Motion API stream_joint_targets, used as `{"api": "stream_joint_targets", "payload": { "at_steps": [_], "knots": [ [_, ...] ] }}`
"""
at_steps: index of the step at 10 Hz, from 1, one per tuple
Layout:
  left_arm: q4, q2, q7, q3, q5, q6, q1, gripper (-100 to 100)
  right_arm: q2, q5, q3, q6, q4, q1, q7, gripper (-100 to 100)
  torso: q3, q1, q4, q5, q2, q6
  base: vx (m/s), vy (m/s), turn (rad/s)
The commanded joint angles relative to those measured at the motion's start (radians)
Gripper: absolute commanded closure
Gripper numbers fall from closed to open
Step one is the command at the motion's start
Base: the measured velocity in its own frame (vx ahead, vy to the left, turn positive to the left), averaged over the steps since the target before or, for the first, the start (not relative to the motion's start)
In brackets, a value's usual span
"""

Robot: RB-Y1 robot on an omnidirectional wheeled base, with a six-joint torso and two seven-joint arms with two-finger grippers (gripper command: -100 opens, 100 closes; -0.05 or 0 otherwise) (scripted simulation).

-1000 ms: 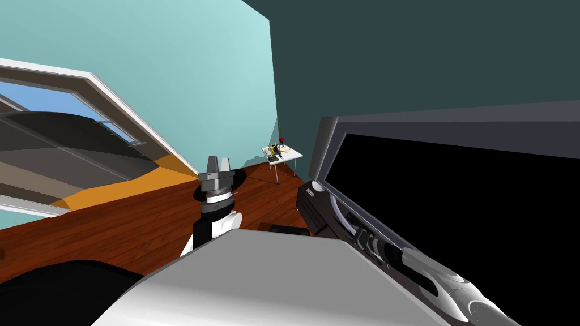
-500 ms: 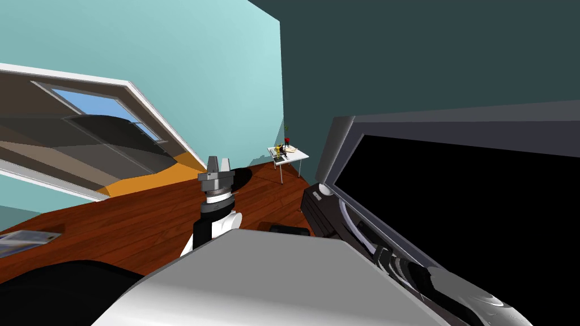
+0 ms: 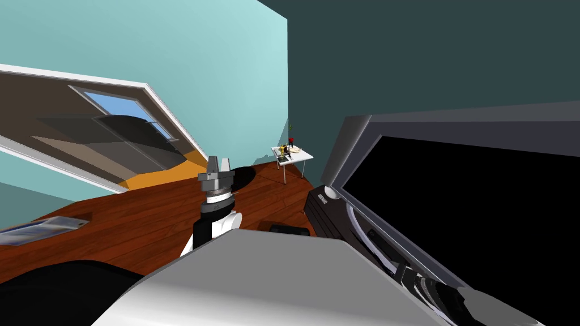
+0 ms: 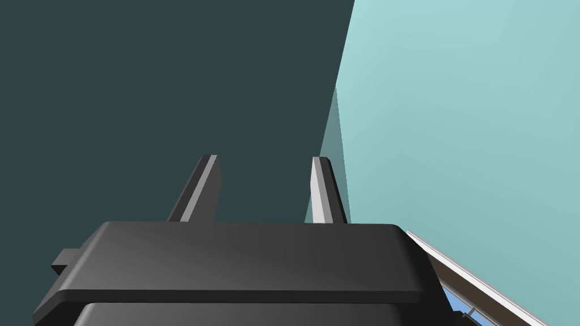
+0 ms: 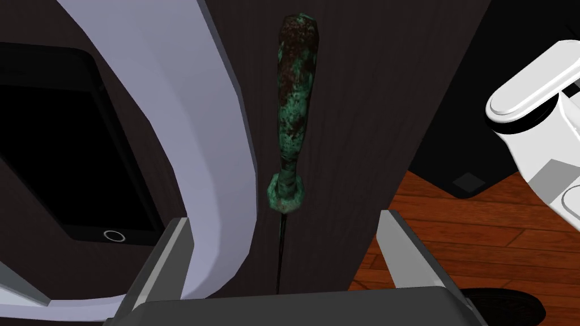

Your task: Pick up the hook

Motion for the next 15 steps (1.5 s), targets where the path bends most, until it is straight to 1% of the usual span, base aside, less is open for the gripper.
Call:
{"api": "stream_joint_targets", "payload": {
  "at_steps": [1, 2, 3, 4, 6, 7, 8, 9, 13, 14, 15],
  "knots": [
    [0.0, 0.0, 0.0, 0.0, 0.0, 0.0, 0.0, 0, -0.005, -0.002, 0.004, -0.006, 0.028, 0.014, -0.003, -100, 0.0, 0.0, 0.0, 0.0, 0.0, 0.0, 0.023, 0.043, 0.076],
    [0.0, 0.0, 0.0, 0.0, 0.0, 0.0, 0.0, 0, -0.004, 0.0, 0.004, -0.007, 0.022, 0.004, -0.005, -100, 0.0, 0.0, 0.0, 0.0, 0.0, 0.0, 0.011, 0.018, 0.008],
    [0.0, 0.0, 0.0, 0.0, 0.0, 0.0, 0.0, 0, -0.004, 0.0, 0.005, -0.009, 0.025, 0.004, -0.005, 0, 0.0, -0.002, 0.0, 0.0, 0.001, 0.0, 0.0, 0.0, 0.0],
    [0.0, 0.0, 0.0, 0.0, 0.0, 0.0, 0.0, 0, 0.03, -0.001, 0.007, 0.006, 0.049, -0.002, -0.011, -100, 0.001, -0.003, 0.0, -0.001, 0.001, 0.0, -0.043, -0.019, 0.245],
    [0.0, 0.0, 0.0, 0.0, 0.0, 0.0, 0.0, 0, 0.064, -0.002, 0.009, 0.021, 0.073, -0.009, -0.016, -100, 0.003, -0.006, 0.001, -0.002, 0.005, 0.0, -0.066, -0.042, 0.173],
    [0.0, 0.0, 0.0, 0.0, 0.0, 0.0, 0.0, 0, 0.072, -0.003, 0.009, 0.024, 0.079, -0.01, -0.017, -100, 0.003, -0.006, 0.001, -0.002, 0.006, 0.0, -0.057, -0.032, 0.081],
    [0.0, 0.0, 0.0, 0.0, 0.0, 0.0, 0.0, 0, 0.059, -0.003, 0.011, 0.03, 0.059, -0.004, -0.023, -100, 0.003, -0.006, 0.001, -0.002, 0.005, 0.001, -0.02, -0.014, 0.012],
    [0.0, 0.0, 0.0, 0.0, 0.0, 0.0, 0.0, 0, 0.06, -0.003, 0.011, 0.031, 0.06, -0.004, -0.023, 100, 0.002, -0.005, 0.001, -0.001, 0.004, 0.001, 0.0, 0.0, 0.0],
    [0.0, 0.0, 0.0, 0.0, 0.0, 0.0, 0.0, 0, 0.06, -0.002, 0.012, 0.03, 0.059, -0.003, -0.023, 100, 0.001, -0.005, 0.001, -0.001, 0.002, 0.001, 0.0, 0.0, 0.0],
    [0.0, 0.0, 0.0, 0.0, 0.0, 0.0, 0.0, 0, 0.06, -0.002, 0.012, 0.029, 0.059, -0.003, -0.023, 0, 0.001, -0.005, 0.001, -0.001, 0.002, 0.001, 0.0, 0.0, 0.0],
    [0.0, 0.0, 0.0, 0.0, 0.0, 0.0, 0.0, 0, 0.038, -0.002, 0.007, 0.01, 0.055, -0.004, -0.012, 100, 0.001, -0.005, 0.001, -0.001, 0.002, 0.001, 0.051, 0.021, -0.197]
  ]
}}
